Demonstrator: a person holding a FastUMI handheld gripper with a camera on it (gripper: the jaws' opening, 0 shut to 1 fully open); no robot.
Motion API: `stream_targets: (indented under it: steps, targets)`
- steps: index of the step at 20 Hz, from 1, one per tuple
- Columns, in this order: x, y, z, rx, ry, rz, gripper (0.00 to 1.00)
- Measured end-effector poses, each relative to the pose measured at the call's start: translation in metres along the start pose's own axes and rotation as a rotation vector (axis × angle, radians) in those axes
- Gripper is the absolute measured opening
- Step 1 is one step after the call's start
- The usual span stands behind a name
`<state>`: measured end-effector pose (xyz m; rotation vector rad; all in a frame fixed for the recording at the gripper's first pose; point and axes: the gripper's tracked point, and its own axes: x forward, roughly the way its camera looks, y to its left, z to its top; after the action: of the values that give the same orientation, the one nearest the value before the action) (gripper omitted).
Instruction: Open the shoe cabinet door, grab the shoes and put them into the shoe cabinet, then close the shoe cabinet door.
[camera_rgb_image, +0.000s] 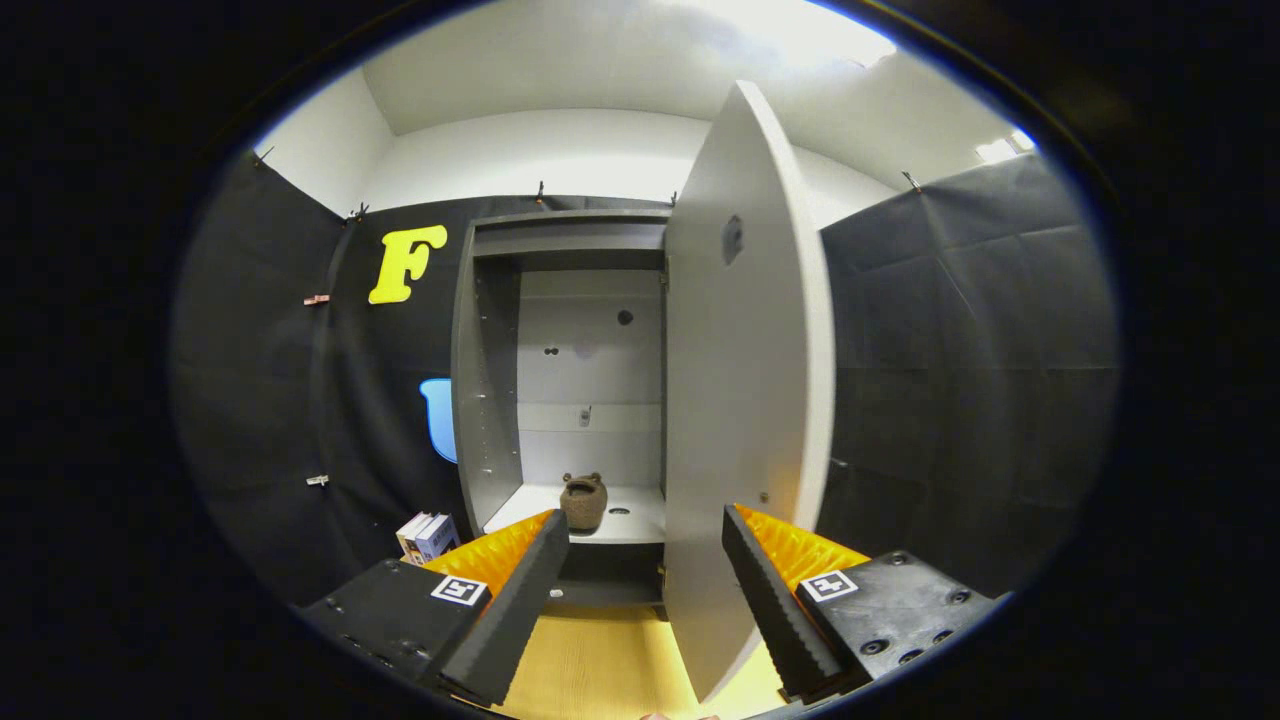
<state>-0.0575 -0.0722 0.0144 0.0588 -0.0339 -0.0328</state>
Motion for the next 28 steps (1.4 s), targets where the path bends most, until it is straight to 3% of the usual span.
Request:
stream_targets:
  steps: [6,13,18,25,28]
  targets:
    - [-0.020,-0.089,-0.007,-0.008,0.032,-0.123,0.98]
    - [0.021,-0.180,-0.029,0.045,0.081,-0.237,0.98]
    - [0.056,-0.167,-0.045,0.077,0.130,-0.180,0.98]
    - [0.052,-0.136,-0.043,0.041,0.130,-0.168,0.91]
    - [0.046,-0.098,-0.044,0.042,0.125,-0.120,0.91]
